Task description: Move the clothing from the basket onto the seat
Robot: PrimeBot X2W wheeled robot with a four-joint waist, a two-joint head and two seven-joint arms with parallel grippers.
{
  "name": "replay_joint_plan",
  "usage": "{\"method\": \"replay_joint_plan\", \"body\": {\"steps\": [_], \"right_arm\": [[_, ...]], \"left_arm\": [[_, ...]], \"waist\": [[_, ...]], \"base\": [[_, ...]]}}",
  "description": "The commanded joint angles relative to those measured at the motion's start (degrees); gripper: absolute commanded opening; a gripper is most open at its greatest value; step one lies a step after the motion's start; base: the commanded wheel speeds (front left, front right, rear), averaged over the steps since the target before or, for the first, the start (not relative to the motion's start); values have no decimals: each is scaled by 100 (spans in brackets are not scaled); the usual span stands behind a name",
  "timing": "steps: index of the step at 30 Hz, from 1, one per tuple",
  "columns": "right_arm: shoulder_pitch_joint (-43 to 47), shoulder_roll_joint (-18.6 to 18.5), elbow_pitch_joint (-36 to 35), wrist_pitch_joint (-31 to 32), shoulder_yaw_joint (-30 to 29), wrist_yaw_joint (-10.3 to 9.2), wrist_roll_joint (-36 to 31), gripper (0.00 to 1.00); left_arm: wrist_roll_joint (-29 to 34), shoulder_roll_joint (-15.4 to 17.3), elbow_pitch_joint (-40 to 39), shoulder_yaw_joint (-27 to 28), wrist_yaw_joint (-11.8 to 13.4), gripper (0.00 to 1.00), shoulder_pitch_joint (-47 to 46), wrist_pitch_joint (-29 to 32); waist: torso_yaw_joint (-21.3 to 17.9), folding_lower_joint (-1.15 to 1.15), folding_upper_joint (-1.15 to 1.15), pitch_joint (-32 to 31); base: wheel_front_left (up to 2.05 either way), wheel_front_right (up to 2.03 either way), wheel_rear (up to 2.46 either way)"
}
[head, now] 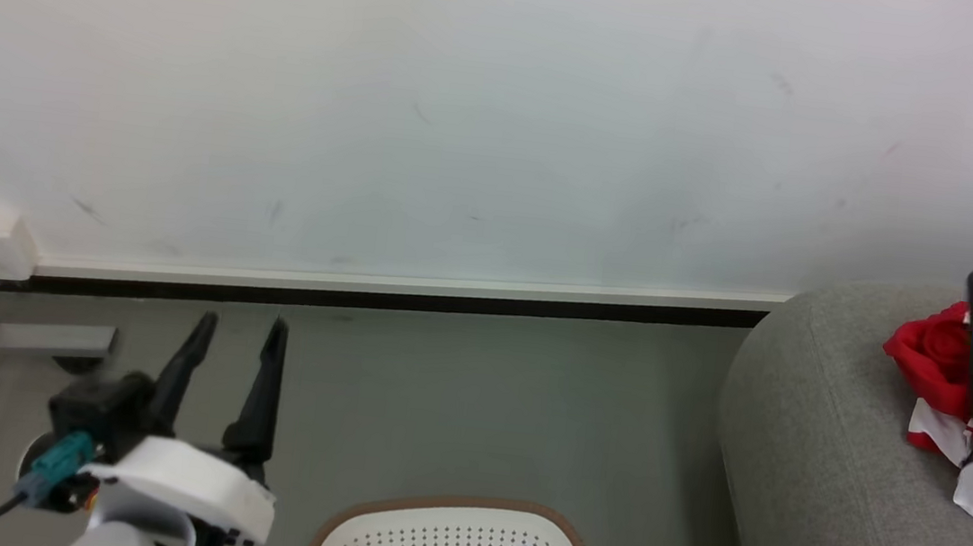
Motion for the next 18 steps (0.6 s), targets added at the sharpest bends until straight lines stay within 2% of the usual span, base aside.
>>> {"method": "replay_joint_plan", "body": {"steps": [1,5,9,11,14,18], "right_arm": [[225,66,-74,-78,-46,-13,-132,100],[952,582,-460,-377,-261,-13,-633,100],[1665,986,-832,-575,-439,-13,-1209,100],[2000,1219,-951,-653,-561,-13,-1404,100],[2344,1551,-1063,-733,-675,-12,-1626,100],[2628,1815,-1044,-778,-709,-12,-1869,100]], "left_arm": [[117,-68,-23,87,-52,100,160,-3],[390,-274,93,608,-164,100,652,-3],[706,-627,208,1078,-353,100,1050,-3],[872,-810,256,1318,-502,100,1235,-4],[1098,-1090,373,1622,-857,100,1540,-4],[1551,-1437,434,2034,-1181,100,1816,-4]], "waist": [[32,2,0,-16],[85,2,0,-54],[105,2,0,-131],[113,2,0,-154],[60,2,0,-150],[9,2,0,-129]], "base": [[0,0,0],[0,0,0],[0,0,0],[0,0,0],[0,0,0],[0,0,0]]}}
